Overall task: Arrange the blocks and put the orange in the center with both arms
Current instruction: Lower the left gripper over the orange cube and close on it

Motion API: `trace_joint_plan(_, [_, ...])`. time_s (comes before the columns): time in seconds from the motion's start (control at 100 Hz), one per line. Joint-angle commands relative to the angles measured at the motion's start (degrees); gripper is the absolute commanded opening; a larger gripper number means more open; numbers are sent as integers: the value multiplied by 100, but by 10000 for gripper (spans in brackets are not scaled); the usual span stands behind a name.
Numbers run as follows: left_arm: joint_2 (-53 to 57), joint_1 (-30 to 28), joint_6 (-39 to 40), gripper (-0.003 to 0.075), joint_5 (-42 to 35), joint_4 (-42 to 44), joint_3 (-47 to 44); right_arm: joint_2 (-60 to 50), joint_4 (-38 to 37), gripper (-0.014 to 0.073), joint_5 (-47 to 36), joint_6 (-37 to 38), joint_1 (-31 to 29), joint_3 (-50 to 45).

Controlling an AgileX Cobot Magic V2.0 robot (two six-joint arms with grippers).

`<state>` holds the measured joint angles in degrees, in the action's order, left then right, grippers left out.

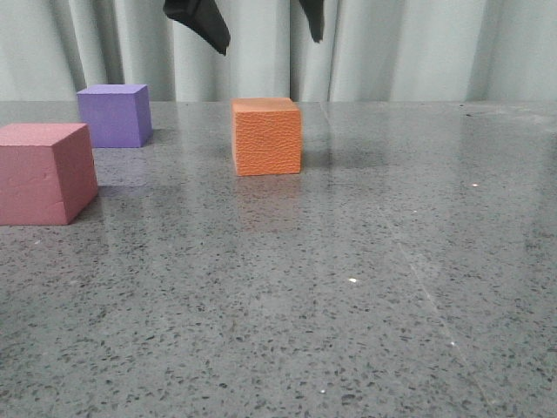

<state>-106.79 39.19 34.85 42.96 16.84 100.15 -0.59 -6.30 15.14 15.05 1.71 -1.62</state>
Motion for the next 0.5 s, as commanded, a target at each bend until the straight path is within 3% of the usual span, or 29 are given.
trace_joint_plan(0.0, [233, 37, 154, 650, -175, 146, 238, -117, -13, -120, -491, -52, -35, 80])
trace_joint_plan(0.49, [-32, 37, 649, 650, -17, 169, 204, -117, -13, -120, -491, -52, -35, 80])
